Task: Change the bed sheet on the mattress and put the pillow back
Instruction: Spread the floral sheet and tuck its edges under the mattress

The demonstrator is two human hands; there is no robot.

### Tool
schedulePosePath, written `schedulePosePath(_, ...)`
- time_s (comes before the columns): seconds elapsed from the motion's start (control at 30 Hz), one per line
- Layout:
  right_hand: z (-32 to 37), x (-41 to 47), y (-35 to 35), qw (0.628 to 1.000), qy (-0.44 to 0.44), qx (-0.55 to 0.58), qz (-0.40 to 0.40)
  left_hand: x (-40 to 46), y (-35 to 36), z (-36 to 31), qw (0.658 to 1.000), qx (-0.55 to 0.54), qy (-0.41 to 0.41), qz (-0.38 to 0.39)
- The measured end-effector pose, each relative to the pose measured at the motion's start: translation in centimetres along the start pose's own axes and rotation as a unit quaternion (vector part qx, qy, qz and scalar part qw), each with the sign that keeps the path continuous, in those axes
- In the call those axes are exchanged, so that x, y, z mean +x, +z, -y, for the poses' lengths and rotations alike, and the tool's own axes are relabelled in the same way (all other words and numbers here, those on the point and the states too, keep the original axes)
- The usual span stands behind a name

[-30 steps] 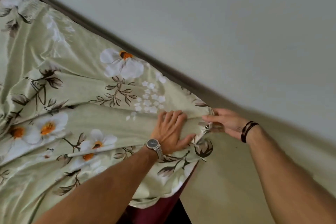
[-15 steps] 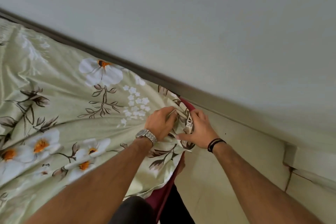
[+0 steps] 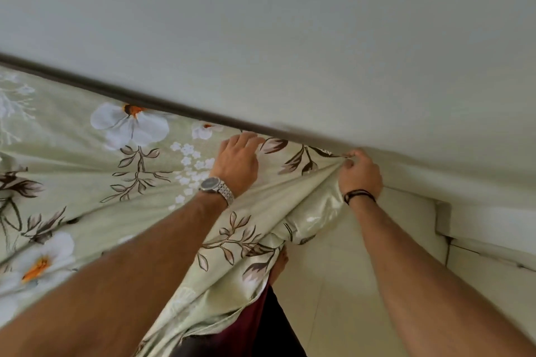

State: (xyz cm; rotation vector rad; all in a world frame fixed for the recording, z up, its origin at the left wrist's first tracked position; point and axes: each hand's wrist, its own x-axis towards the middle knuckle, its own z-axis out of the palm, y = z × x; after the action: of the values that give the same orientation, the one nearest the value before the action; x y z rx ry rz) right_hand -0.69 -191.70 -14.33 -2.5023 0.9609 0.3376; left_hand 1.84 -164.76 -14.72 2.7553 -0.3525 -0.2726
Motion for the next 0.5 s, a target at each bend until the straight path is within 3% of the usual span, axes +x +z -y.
schedulePosePath(0.1,2.1,-0.6,1.7,0.991,0.084,0.057,0.085,2.7,0.0,1.2,0.998,0.052,0.013,0.024)
schedulePosePath(0.2,2.8,-1.2,3.1,0.962,0.112,0.162,0.191,5.6,0.1,2.3,0.987,0.069,-0.029,0.14)
schedulePosePath(0.3,3.8,-1.1,4.0,0.971,0.057,0.154,0.176,7.4,0.5,2.3,0.963,0.086,-0.049,0.251)
schedulePosePath(0.4,3.7,-0.6,5.2,0.986,0.026,0.076,0.144,8.8,1.1,2.3,0.937,0.032,-0.065,0.341)
schedulePosePath(0.5,3.0,-0.7,5.5,0.985,-0.005,0.099,0.137,9.9,0.9,2.4,0.93,0.029,-0.052,0.362)
